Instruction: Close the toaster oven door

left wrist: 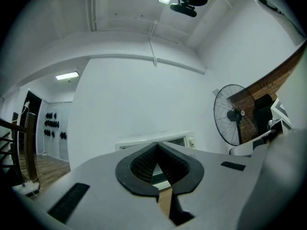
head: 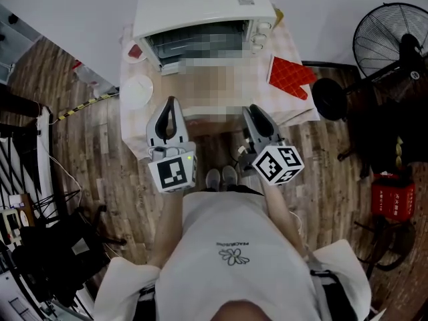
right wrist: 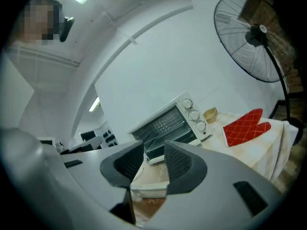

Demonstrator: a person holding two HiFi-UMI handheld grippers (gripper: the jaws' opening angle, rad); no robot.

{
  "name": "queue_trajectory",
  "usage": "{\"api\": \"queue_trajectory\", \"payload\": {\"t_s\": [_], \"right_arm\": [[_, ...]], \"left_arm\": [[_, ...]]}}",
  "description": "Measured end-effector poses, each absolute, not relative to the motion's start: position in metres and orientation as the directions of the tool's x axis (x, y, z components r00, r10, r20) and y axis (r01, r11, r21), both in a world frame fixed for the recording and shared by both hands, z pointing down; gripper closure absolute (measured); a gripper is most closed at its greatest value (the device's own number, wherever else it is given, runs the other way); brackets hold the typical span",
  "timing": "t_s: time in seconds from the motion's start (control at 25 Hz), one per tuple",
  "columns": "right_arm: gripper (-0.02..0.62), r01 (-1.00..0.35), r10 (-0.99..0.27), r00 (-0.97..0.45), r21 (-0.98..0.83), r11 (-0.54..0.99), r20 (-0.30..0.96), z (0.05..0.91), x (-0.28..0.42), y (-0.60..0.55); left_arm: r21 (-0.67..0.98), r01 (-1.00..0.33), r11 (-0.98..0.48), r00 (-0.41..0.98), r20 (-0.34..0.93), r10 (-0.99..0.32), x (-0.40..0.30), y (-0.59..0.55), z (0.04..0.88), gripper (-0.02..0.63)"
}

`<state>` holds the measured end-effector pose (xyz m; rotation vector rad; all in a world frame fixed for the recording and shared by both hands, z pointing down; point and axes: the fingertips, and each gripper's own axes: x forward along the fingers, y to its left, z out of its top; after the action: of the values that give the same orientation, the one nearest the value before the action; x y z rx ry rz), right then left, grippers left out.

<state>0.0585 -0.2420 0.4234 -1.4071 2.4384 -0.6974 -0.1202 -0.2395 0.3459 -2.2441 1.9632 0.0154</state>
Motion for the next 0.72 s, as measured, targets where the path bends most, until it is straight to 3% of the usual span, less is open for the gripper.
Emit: {"api": "queue_trajectory", "payload": {"t_s": [0.32,0.6,0.72], "right_arm": [[0.499,-0.571,-0.87,-0.486,-0.785,0.241,0.086,0.481,0.075,-0.248],[0.445,-0.347,-0.869,-0.481,-0.936,0.062,0.121,0.539,0.075,-0.252],[0.416,-0.339,-0.861,-0.49,-0.94,0.043,0.137,0.558,0.077,-0.257]], "left_arm": [[-0.124,-0.975,-0.187,0.2,-0.101,-0.975,-0.098,-0.245,0.35,0.591],[-0.116,-0.974,-0.195,0.205,-0.082,-0.975,-0.095,-0.248,0.356,0.591],[-0.113,-0.975,-0.19,0.2,-0.076,-0.977,-0.097,-0.248,0.359,0.591]]}}
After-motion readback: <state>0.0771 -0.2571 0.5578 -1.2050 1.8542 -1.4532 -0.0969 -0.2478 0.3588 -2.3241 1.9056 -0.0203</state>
